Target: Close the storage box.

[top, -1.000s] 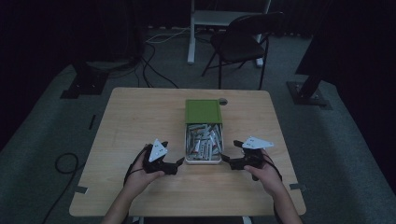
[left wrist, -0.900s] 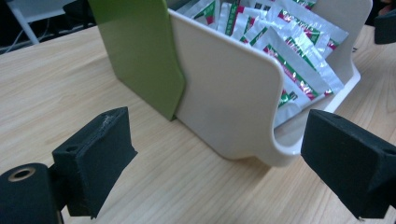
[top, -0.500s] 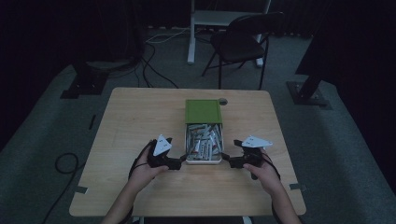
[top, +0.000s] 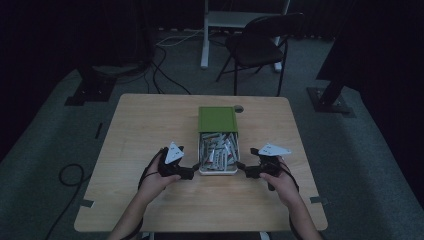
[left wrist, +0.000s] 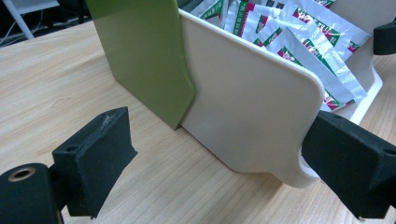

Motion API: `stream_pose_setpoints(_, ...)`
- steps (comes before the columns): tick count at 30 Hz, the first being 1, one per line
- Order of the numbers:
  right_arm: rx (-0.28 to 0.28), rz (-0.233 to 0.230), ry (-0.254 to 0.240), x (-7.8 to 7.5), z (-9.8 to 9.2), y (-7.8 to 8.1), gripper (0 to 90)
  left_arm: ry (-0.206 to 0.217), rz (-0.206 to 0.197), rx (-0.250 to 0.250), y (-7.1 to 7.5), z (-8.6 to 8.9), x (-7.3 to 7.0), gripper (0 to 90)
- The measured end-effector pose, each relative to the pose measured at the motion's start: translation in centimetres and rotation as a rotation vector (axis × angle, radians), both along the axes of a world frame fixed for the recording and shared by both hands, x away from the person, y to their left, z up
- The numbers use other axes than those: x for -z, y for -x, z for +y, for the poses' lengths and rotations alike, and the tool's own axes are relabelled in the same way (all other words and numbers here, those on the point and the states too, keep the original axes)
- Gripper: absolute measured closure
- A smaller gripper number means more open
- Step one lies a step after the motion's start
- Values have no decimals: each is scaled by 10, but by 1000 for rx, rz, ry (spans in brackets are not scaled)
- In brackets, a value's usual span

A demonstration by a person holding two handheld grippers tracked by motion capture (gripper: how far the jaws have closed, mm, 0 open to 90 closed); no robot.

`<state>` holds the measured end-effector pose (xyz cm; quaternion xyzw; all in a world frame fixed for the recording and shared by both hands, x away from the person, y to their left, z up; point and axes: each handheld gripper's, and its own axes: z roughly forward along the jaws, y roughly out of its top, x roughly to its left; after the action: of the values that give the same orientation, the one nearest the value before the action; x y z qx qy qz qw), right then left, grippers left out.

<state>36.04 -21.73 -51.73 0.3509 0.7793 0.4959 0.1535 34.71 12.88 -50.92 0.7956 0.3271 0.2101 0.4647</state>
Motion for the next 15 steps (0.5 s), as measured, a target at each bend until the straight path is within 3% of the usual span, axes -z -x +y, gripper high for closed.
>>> stream_pose_setpoints(15, 13, 3, 8, -2, 0, -6, 127, -15, -4, -1, -6, -2, -5, 96)
